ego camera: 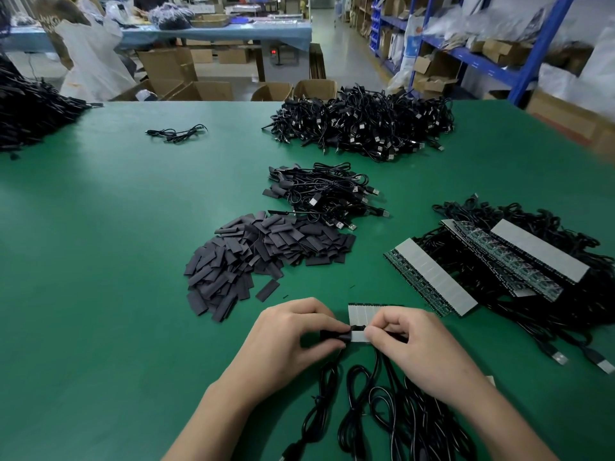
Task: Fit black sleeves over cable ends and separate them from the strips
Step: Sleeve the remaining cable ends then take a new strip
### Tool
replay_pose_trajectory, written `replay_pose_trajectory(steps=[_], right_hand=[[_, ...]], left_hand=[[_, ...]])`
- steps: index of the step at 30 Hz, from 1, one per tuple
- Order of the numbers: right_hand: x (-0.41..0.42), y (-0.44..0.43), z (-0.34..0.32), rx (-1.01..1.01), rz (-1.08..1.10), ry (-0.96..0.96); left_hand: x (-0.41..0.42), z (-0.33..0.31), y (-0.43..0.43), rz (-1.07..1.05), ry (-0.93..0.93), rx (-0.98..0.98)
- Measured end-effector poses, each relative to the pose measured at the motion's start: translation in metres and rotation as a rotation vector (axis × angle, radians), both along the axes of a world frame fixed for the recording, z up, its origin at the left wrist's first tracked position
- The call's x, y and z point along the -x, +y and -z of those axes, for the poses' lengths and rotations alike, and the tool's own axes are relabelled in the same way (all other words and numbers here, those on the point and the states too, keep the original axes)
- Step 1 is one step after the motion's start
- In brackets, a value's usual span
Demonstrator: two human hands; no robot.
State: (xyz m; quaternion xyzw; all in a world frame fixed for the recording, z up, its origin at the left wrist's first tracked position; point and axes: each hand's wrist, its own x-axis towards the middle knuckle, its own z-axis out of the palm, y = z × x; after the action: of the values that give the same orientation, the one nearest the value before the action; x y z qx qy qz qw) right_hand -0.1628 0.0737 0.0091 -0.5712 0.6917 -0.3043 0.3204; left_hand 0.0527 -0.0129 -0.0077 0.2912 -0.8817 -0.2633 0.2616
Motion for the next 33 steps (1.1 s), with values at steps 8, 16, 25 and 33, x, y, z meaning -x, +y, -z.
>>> replay_pose_trajectory(steps=[8,16,25,33], right_hand=[[0.0002,0.0007,-0.002,-0.003,-0.003,0.012],[-0.001,0.0006,-0.0015,0.005,-0.032,-0.01],[0.0,0.0005,-0.0055,0.032,-0.063,-0.132],[0.0028,-0.0001,-0.0031,0.014,-0.054,-0.113]], left_hand=[[-0.0001,0.0008,-0.001,0.019,0.028,-0.135],[0.0017,0.0011,0.0031,-0.017,0.048,-0.035],[0.0042,-0.0042,0.007,-0.037,0.061,0.155],[0.0045,-0.0041,0.0069,-0.017,0.031,0.226]])
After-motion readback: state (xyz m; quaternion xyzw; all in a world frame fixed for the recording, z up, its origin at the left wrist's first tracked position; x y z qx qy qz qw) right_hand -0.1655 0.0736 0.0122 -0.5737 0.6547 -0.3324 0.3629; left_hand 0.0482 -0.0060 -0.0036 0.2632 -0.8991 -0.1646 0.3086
